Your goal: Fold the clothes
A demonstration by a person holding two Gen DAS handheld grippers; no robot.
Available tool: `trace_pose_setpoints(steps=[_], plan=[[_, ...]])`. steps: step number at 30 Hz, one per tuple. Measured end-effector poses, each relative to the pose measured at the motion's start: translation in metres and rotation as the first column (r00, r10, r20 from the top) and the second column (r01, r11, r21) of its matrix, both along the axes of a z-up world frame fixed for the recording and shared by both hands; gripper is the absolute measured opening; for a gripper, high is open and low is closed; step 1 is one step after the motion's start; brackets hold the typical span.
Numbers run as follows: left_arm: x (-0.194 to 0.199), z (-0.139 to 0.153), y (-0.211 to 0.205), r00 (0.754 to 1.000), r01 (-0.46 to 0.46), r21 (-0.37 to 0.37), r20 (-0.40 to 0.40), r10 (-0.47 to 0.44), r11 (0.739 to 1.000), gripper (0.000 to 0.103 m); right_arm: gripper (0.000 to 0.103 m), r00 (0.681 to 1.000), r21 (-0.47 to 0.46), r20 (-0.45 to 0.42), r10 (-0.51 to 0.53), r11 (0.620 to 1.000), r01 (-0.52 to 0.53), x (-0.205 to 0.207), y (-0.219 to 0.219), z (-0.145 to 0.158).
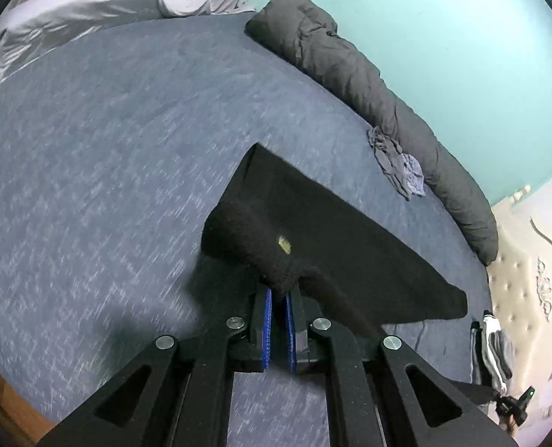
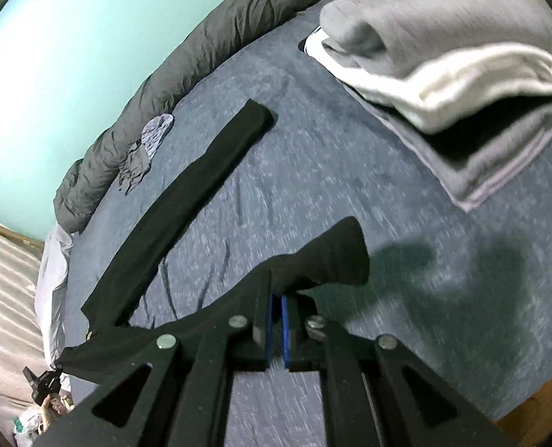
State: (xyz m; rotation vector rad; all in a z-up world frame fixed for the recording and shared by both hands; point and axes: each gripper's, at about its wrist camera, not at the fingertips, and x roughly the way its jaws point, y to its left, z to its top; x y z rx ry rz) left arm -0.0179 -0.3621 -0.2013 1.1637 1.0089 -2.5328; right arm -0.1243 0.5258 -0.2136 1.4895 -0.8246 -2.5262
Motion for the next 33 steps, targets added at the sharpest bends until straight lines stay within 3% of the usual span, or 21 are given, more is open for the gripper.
trace_pose_setpoints(steps=[7,14,23,33], plan=[[-0.054,0.015,-0.007,1.000,0.011,-0.015,0.005,-0.011,1.000,0.006,0.003,1.000,0.055,0.004,0.017,0.998,-0.017,-0.067,-0.018,0.026],[-0.113,0.007,-0.018,0.999,0.006,-0.016,0.043,-0.005,1.000,0.007,0.003,0.999,0.084,0.052,-0.001,0.996,-0.004,-0.142,-0.036,0.026],[-0.176,-0.023,-0.029,0.996,0.009,-0.027,0.093,-0.006,1.000,0.007,0.003,0.992,0.141,0.126,-0.004,0.990,-0.014,-0.232,-0.067,0.003],[-0.219,-0.061,-0.043,0.991,-0.001,-0.029,0.137,0.005,1.000,0.007,0.003,0.987,0.206,0.160,-0.017,0.978,-0.017,-0.320,-0.096,-0.025]])
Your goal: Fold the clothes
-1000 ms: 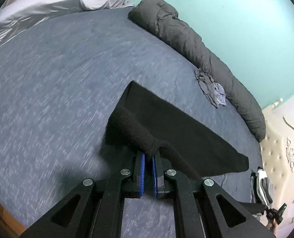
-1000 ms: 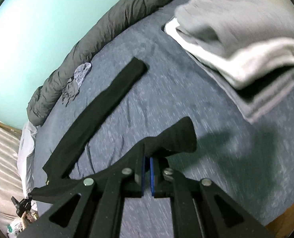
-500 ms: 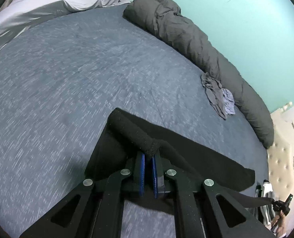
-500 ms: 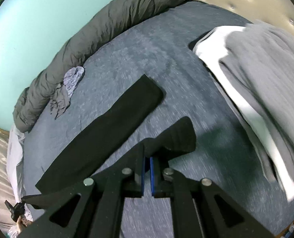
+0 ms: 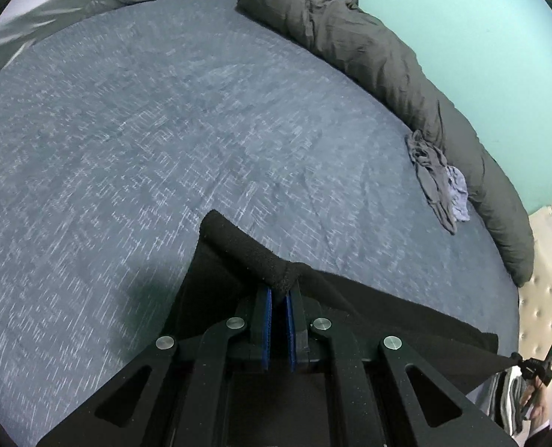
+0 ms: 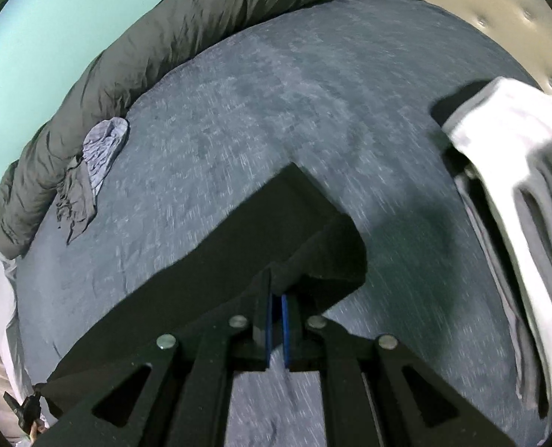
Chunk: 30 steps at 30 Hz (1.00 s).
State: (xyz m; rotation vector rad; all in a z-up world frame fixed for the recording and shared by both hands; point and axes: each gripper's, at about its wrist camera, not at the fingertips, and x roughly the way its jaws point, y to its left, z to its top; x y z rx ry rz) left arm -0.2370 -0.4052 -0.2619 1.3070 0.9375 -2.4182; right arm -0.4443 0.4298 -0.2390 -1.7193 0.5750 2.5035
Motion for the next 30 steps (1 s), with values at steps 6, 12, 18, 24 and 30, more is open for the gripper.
trace_pose_setpoints(steps=[6,12,18,24,30], plan=[[-0.021,-0.020,-0.001,1.000,0.005,-0.021,0.028,-0.005,1.000,0.007,0.003,1.000,0.016,0.019,-0.006,1.000,0.005,-0.042,-0.013,-0.021],[-0.032,-0.035,0.003,0.999,0.013,-0.061,0.048,-0.010,0.998,0.010,0.011,0.999,0.000,-0.030,-0.019,1.000,0.019,-0.065,-0.018,-0.049],[-0.026,-0.029,-0.001,1.000,-0.021,-0.071,0.006,0.022,0.997,0.040,0.044,0.983,0.047,-0.186,0.005,0.999,0.004,-0.057,-0.003,-0.046],[-0.001,0.001,0.004,0.999,-0.042,-0.165,-0.026,0.039,0.985,0.045,0.045,0.966,0.001,-0.256,-0.035,0.999,0.037,-0.021,0.037,-0.047],[0.023,0.012,0.038,0.998,-0.021,-0.185,-0.069,0.008,0.982,0.046,0.053,0.964,-0.093,-0.261,-0.045,0.995,0.021,0.013,0.049,-0.071]])
